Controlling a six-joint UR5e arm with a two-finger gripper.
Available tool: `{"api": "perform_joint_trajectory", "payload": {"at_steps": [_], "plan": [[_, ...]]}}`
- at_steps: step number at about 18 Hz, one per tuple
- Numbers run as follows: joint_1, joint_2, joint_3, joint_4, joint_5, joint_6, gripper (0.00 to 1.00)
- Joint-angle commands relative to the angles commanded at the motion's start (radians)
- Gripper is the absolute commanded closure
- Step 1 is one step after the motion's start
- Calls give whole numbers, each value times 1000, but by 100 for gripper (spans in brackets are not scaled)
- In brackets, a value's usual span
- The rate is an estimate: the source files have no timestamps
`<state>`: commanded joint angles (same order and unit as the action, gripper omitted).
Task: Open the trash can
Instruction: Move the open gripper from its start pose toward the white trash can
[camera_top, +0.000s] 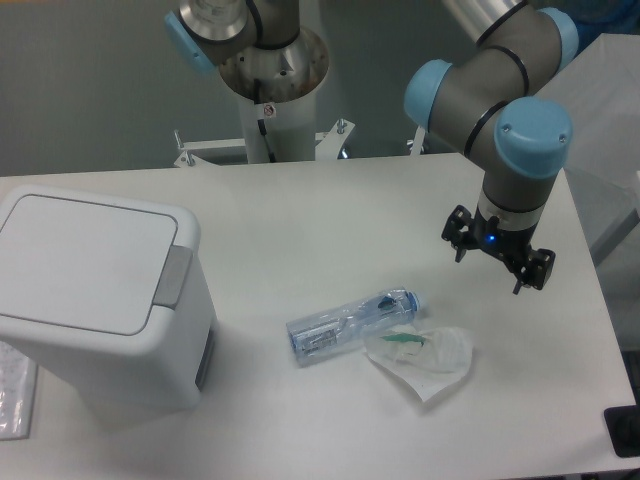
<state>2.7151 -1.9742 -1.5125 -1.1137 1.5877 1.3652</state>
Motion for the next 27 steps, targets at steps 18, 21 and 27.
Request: {"api": "perform_joint_trajectory", "payload": {"at_steps": [18,21,27], "plan": [[-5,64,-20,0,-308,-297,0],[-12,78,-23,0,-377,-393,0],[-38,175,-9,18,-629,-567,0]]}}
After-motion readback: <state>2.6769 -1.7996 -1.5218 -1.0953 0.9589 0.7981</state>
